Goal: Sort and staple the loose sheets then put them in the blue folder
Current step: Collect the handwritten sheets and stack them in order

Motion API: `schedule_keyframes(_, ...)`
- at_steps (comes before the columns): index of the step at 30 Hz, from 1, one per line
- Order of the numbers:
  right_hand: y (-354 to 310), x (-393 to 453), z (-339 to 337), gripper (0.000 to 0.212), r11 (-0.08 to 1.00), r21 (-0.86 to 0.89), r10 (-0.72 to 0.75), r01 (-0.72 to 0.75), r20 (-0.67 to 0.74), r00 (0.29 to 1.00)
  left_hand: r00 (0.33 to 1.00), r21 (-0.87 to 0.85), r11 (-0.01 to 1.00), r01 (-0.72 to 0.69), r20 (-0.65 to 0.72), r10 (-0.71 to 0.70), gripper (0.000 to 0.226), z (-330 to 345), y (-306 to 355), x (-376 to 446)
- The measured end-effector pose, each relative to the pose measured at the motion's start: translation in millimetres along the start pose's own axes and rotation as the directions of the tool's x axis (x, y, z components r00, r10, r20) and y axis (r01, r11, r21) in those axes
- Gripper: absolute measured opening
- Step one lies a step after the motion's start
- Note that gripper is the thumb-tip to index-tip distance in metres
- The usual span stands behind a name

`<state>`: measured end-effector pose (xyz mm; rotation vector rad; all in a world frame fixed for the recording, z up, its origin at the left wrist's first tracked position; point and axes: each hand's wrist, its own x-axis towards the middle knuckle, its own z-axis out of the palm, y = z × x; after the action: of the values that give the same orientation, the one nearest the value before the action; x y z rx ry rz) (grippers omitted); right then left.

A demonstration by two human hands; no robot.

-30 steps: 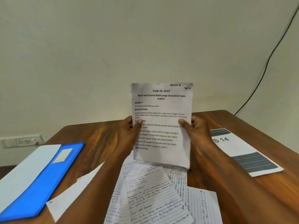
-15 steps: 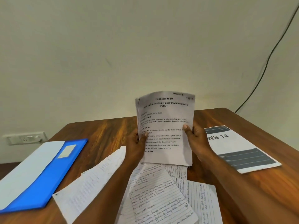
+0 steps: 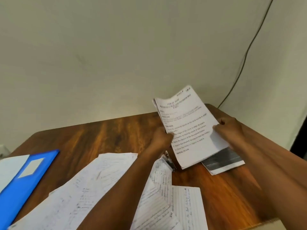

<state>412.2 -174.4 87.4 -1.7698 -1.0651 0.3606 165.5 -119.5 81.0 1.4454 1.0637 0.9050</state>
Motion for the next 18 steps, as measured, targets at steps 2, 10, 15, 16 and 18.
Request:
schedule_keyframes(2, 21.6, 4.7, -19.8, 0.014, 0.994, -0.103, 0.042, -0.046, -0.042, 0.998, 0.993, 0.089, 0.993, 0.075, 0.088, -0.083, 0.031, 28.6, -11.7, 9.3)
schedule_keyframes(10, 79.4, 2.4, -46.9, 0.009, 0.948, -0.295, 0.095, -0.121, -0.099, 0.991, 0.985, 0.161, 0.972, 0.169, 0.007, -0.172, 0.032, 90.3, -47.1, 25.5)
schedule_keyframes(15, 93.4, -1.2, -40.4, 0.011, 0.923, -0.360, 0.104, -0.136, -0.105, 0.989, 0.993, 0.262, 0.958, 0.119, -0.051, -0.109, 0.040, 92.5, -48.4, 18.0)
schedule_keyframes(16, 94.8, -2.4, -39.1, 0.006, 0.915, -0.382, 0.095, -0.132, -0.113, 0.989, 0.993, 0.283, 0.952, 0.113, -0.058, -0.101, 0.040, 93.0, -47.2, 15.8)
schedule_keyframes(18, 99.7, -2.1, -36.0, 0.016, 0.916, -0.379, 0.078, -0.133, -0.157, 0.985, 0.992, 0.302, 0.946, 0.120, -0.070, -0.103, 0.038, 93.2, -41.4, 11.5)
